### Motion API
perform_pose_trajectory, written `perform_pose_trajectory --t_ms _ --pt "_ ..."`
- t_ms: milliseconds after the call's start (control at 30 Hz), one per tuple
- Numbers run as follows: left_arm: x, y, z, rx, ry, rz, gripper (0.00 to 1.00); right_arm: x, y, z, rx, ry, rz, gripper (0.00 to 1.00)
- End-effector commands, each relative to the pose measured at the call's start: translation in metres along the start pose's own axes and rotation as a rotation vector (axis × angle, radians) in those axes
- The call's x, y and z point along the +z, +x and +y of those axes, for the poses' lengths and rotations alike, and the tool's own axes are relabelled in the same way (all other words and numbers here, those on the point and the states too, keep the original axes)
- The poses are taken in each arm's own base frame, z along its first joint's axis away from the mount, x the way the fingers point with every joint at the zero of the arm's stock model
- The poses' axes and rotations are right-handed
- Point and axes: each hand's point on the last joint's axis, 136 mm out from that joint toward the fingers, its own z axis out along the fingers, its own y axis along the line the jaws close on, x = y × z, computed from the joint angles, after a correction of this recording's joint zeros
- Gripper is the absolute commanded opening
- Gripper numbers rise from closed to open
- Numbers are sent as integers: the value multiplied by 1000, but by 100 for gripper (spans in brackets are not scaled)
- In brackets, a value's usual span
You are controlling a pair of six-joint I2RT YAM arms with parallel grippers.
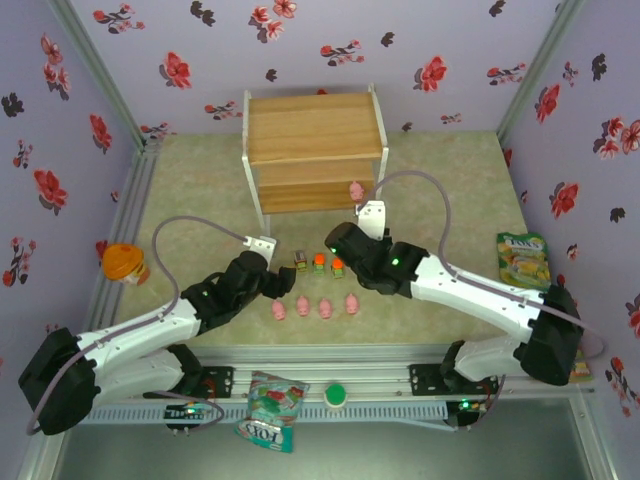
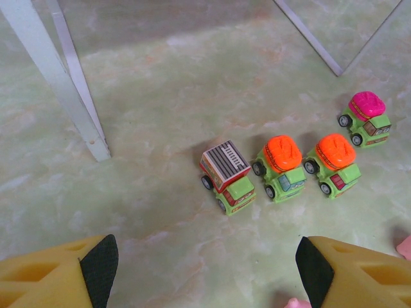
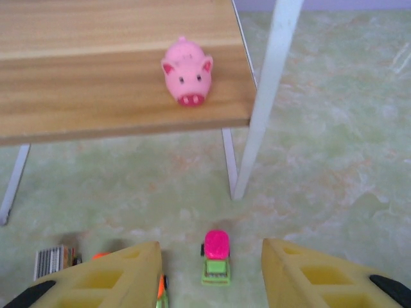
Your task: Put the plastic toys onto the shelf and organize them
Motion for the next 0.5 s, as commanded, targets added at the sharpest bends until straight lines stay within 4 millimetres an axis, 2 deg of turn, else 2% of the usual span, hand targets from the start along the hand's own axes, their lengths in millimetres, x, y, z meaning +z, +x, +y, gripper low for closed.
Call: perform_pose_trajectory --t_ms 0,200,467 --pt "-1 -9 -4 3 -1 -17 78 -10 14 -8 17 -3 28 48" --pt "1 -7 -5 -5 0 -6 78 -19 36 -12 6 -20 67 60" --pt "-4 7 -14 -1 14 22 79 -25 71 -4 15 -66 133 61"
